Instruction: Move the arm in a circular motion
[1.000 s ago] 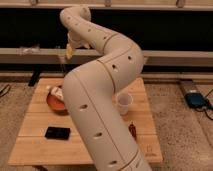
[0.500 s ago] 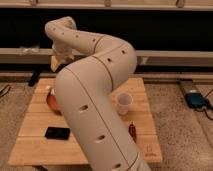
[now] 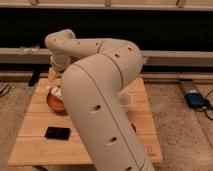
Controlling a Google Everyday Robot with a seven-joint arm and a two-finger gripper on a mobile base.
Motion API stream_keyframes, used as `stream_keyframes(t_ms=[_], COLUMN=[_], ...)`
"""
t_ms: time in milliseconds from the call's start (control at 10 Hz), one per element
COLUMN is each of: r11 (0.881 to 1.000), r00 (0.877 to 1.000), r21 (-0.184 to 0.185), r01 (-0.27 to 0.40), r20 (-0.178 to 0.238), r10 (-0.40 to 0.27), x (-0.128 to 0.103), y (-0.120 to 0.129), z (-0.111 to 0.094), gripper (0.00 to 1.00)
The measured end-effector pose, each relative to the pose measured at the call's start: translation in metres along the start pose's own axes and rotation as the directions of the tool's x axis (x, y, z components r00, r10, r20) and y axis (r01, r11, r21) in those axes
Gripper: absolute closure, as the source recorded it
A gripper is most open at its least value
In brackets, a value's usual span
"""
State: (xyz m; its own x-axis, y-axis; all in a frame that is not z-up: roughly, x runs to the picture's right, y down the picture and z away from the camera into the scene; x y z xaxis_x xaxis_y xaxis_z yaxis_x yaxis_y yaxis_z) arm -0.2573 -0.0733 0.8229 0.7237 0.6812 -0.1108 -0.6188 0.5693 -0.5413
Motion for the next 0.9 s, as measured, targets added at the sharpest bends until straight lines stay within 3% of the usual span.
stream_keyframes(t_ms=[200, 500, 900], r11=[0.999, 0.997, 0.997], r00=[1.000, 0.999, 0.999], r21=[-0.031, -0.071, -0.074], r01=[0.005, 0.024, 0.023], r20=[-0.023, -0.036, -0.037], r10=[-0.006, -0.027, -0.025], x=[0.021, 0.035, 0.037], y=[0.008, 0.014, 0.013], z=[0.007, 0.009, 0.009], gripper=[0.20, 0.20, 0.20])
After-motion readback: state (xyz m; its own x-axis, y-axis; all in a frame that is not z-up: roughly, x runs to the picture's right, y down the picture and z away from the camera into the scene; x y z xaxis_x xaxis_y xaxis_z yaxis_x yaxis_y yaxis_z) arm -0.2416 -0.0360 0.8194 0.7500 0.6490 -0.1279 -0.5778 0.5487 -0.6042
